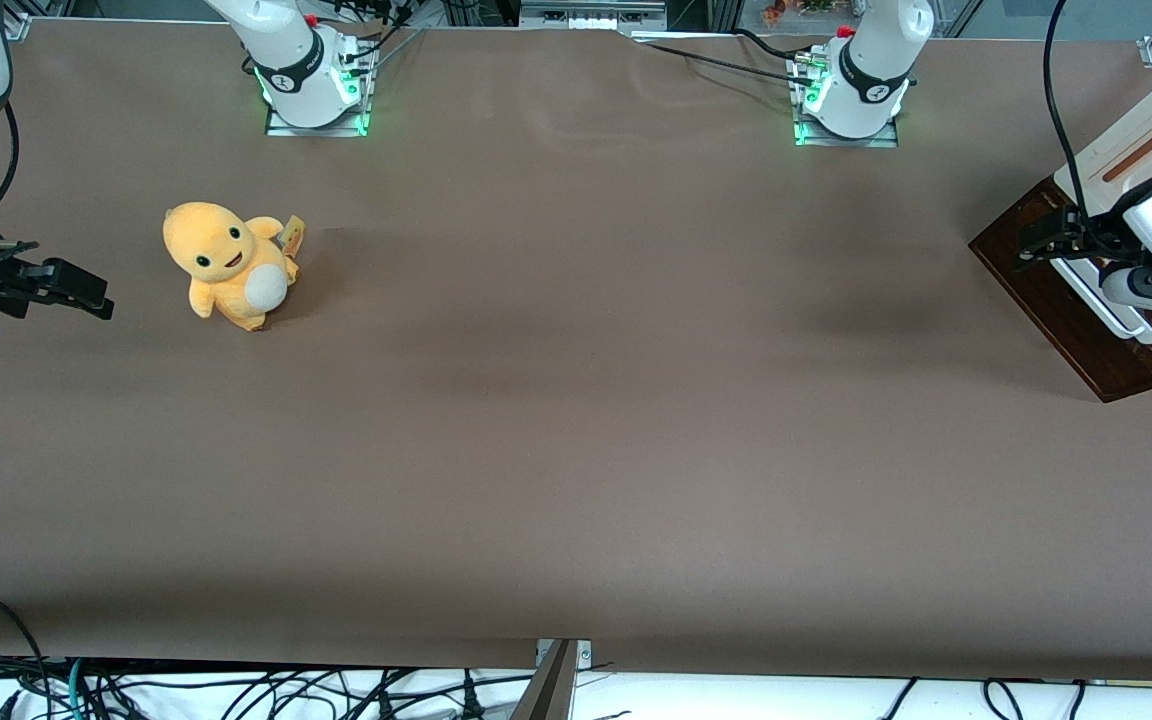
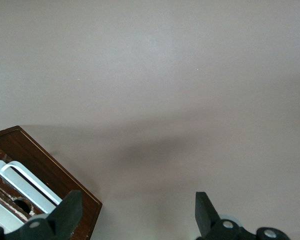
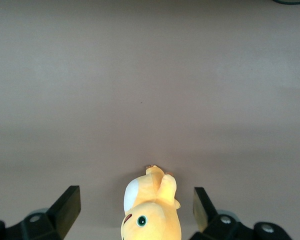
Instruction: Open lower drawer with left arm only
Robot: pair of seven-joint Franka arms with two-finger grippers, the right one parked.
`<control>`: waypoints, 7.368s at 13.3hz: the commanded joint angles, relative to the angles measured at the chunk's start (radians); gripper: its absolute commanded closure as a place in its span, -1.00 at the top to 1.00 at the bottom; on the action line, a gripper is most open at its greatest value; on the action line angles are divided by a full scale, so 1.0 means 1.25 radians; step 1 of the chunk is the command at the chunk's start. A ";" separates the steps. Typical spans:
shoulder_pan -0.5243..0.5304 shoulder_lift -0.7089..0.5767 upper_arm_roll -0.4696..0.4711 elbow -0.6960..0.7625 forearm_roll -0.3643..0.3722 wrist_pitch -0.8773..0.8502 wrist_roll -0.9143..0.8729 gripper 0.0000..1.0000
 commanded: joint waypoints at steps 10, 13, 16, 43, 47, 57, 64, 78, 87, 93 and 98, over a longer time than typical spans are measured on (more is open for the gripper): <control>0.005 -0.011 0.002 -0.005 -0.012 -0.012 0.018 1.00; 0.005 -0.011 0.002 -0.005 -0.012 -0.012 0.019 1.00; 0.005 -0.011 0.002 -0.005 -0.012 -0.012 0.018 1.00; 0.205 0.207 -0.001 -0.124 0.221 0.097 -0.369 1.00; 0.204 0.152 -0.004 -0.278 0.288 0.262 -0.489 1.00; 0.207 0.160 -0.004 -0.384 0.399 0.390 -0.699 1.00; 0.211 0.191 -0.003 -0.383 0.459 0.392 -0.784 1.00; 0.199 0.214 -0.060 -0.373 0.457 0.408 -0.923 1.00; 0.183 0.218 -0.096 -0.357 0.448 0.400 -0.974 1.00; 0.158 0.229 -0.097 -0.336 0.445 0.398 -0.998 1.00; 0.151 0.229 -0.097 -0.324 0.443 0.390 -0.996 1.00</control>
